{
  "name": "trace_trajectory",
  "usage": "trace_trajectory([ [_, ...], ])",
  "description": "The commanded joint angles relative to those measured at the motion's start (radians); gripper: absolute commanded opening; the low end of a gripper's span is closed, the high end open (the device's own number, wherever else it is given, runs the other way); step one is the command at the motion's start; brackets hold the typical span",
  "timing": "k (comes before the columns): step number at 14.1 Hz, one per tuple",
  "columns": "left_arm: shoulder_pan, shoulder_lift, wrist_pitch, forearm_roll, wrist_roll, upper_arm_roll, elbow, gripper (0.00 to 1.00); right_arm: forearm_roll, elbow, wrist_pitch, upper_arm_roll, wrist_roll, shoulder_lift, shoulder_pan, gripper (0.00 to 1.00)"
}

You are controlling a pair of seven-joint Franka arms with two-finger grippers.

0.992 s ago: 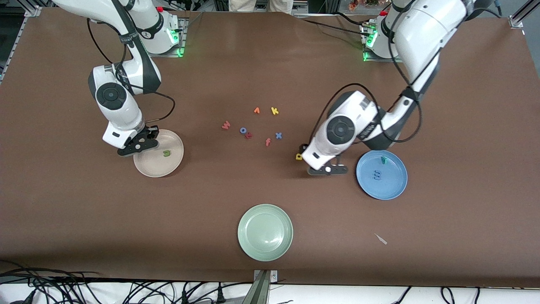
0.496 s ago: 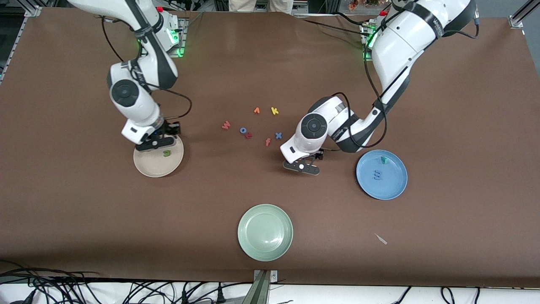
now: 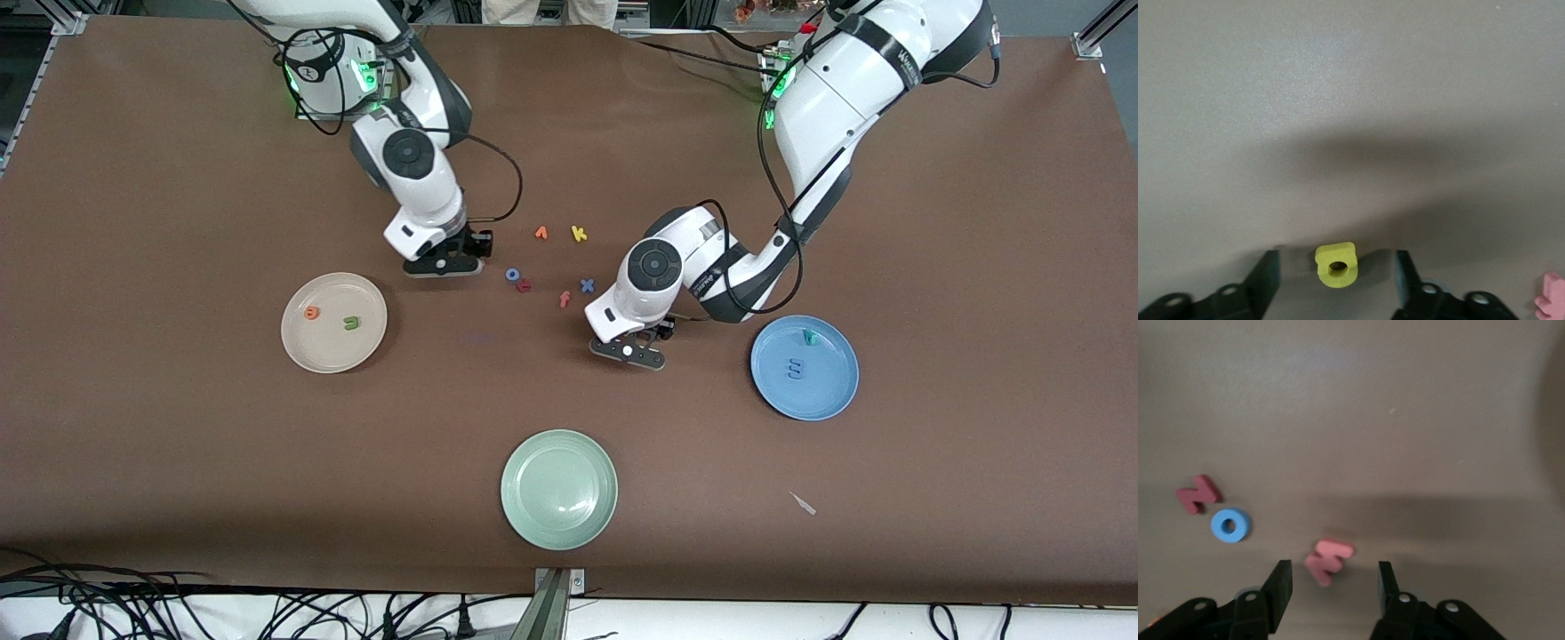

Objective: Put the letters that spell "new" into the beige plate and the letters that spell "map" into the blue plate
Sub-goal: 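Grasp the pink letter with the right gripper while the left gripper grasps the yellow letter, then drop the pink letter on the beige plate while the left gripper drops yellow on blue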

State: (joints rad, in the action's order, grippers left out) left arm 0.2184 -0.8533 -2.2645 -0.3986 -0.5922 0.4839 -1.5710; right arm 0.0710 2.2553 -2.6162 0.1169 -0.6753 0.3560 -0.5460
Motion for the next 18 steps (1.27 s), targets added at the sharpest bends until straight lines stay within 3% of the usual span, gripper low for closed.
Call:
trace_trajectory([
  [1,0.013,-0.013,-0.003,-0.052,0.014,-0.01,0.023,0.3,0.016,-0.022,-0.021,-0.011,-0.053,0.034,-0.02,0.6],
  [5,0.006,0.003,0.014,-0.08,0.023,-0.007,0.019,0.04,0.098,-0.022,-0.06,-0.028,-0.105,0.069,-0.025,0.6],
  [8,-0.04,0.058,0.086,-0.082,0.098,-0.004,0.031,0.04,0.099,-0.022,-0.077,-0.026,-0.13,0.084,-0.026,0.58],
  [13,-0.203,0.161,0.215,-0.062,0.429,0.002,0.026,0.06,0.099,-0.022,-0.078,-0.026,-0.144,0.086,-0.028,0.54],
  [14,-0.23,0.177,0.253,-0.065,0.44,0.002,0.025,0.06,0.101,-0.022,-0.078,-0.026,-0.147,0.089,-0.028,0.51],
  [17,-0.277,0.177,0.295,-0.08,0.483,-0.007,0.013,0.08,0.102,-0.022,-0.079,-0.026,-0.148,0.092,-0.028,0.26],
  [18,-0.292,0.171,0.296,-0.08,0.483,-0.007,0.008,0.17,0.101,-0.023,-0.079,-0.028,-0.147,0.09,-0.028,0.2],
])
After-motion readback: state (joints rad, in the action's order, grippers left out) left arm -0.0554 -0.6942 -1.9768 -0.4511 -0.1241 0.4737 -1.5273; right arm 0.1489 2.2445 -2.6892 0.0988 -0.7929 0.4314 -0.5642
